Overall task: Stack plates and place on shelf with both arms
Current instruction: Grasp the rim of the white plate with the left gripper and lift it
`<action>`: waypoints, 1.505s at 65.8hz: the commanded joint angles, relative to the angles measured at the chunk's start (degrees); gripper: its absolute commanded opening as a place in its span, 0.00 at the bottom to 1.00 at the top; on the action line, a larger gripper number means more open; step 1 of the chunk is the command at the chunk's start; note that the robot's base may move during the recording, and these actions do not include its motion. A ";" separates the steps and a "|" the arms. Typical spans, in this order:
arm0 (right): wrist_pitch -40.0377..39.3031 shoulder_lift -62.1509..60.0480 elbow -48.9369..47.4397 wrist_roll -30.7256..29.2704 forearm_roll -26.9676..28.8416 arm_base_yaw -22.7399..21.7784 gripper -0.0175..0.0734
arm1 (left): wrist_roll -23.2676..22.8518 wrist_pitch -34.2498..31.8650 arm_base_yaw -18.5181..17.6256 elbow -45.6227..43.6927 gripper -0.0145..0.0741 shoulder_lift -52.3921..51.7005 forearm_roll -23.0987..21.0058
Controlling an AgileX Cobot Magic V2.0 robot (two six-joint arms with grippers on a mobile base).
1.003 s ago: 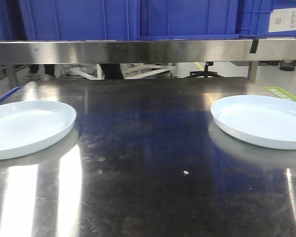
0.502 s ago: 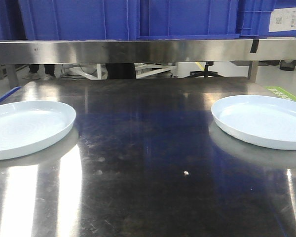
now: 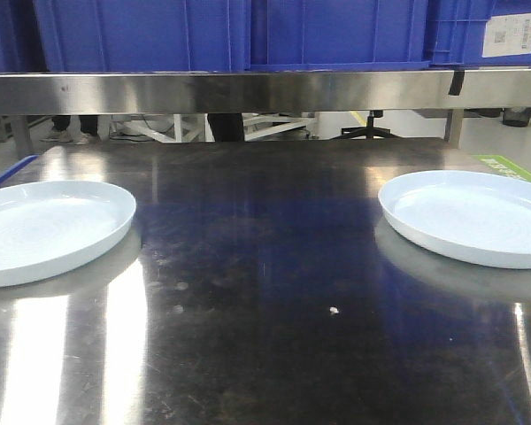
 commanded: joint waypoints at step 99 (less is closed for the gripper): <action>-3.27 2.00 -2.25 -0.04 -0.39 -0.37 0.82 | -3.77 -18.08 -0.13 -2.62 0.73 40.21 -1.24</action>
